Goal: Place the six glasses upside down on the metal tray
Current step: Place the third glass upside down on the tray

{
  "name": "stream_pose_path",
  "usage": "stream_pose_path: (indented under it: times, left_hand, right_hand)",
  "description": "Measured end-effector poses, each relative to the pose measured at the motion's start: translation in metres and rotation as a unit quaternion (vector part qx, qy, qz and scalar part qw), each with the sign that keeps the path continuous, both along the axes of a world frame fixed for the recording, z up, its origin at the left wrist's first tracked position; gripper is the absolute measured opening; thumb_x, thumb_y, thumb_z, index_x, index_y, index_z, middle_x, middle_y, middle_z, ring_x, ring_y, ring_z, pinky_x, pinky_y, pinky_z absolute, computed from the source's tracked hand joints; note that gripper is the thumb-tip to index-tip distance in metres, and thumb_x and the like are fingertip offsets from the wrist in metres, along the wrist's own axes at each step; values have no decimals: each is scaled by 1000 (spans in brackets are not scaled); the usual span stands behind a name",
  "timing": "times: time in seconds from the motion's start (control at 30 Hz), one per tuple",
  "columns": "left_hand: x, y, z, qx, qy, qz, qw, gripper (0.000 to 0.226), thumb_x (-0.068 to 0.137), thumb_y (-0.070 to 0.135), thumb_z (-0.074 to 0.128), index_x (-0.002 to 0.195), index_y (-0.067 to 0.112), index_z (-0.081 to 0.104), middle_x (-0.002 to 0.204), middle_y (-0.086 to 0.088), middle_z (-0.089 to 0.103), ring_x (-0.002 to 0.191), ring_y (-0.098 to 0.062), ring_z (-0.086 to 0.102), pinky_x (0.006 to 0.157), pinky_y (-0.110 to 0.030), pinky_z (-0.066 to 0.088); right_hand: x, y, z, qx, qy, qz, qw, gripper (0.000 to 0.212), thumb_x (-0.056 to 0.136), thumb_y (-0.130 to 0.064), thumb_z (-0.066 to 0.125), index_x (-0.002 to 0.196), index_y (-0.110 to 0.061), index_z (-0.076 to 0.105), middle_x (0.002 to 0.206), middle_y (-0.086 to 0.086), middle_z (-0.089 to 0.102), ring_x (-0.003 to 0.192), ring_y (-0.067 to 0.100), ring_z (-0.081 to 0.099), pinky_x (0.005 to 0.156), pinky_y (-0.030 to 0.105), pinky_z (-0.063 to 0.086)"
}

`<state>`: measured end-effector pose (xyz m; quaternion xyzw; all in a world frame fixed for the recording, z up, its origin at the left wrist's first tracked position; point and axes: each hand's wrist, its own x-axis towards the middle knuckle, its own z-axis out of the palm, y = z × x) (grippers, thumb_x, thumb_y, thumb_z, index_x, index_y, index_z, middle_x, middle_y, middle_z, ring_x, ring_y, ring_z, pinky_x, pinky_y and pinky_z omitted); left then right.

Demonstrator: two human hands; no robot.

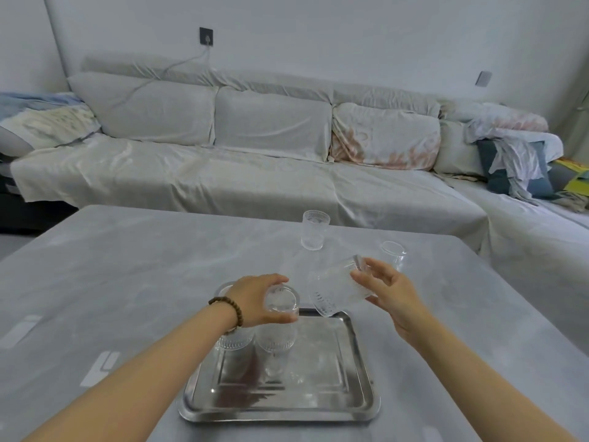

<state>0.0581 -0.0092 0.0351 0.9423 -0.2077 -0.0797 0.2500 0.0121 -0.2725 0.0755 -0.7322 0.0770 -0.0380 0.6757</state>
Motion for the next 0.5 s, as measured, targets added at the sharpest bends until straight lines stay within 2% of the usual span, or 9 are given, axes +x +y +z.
stream_pose_path:
  times: [0.07, 0.13, 0.2, 0.4, 0.5]
  left_hand:
    - [0, 1, -1, 13, -9, -10, 1000, 93, 57, 75, 65, 136, 34, 39, 137, 12, 51, 124, -15, 47, 107, -33, 35]
    - [0, 1, -3, 12, -17, -14, 1000, 89, 56, 72, 69, 132, 34, 41, 131, 12, 55, 119, -15, 51, 104, -32, 38]
    - [1, 0, -5, 6, -17, -8, 1000, 89, 54, 74, 68, 130, 36, 42, 127, 13, 57, 116, -15, 52, 102, -33, 40]
    - [1, 0, -10, -5, -25, 6, 1000, 91, 47, 82, 61, 124, 39, 44, 120, 15, 60, 109, -13, 53, 97, -32, 43]
    - [1, 0, -10, -5, -22, 8, 1000, 92, 47, 82, 61, 126, 38, 43, 122, 13, 59, 111, -14, 53, 99, -36, 44]
  right_hand:
    - [-1, 0, -7, -66, -7, 0, 998, 67, 63, -32, 85, 124, -21, 60, 118, -5, 65, 103, 12, 66, 85, 26, 50]
    - [-3, 2, -11, -123, -18, 16, 992, 68, 60, -34, 87, 122, -24, 60, 113, -10, 65, 90, 3, 68, 77, 15, 50]
    - [-5, 5, -15, -170, -27, 38, 984, 68, 59, -34, 88, 120, -28, 60, 110, -12, 65, 85, -2, 67, 70, 10, 50]
    - [-5, 15, -26, -292, -21, 84, 952, 76, 61, -38, 87, 130, -24, 56, 127, -6, 60, 113, 13, 57, 101, 32, 46]
    - [-2, 20, -31, -314, -20, 94, 945, 77, 62, -38, 87, 131, -24, 55, 133, -4, 58, 119, 13, 54, 103, 29, 42]
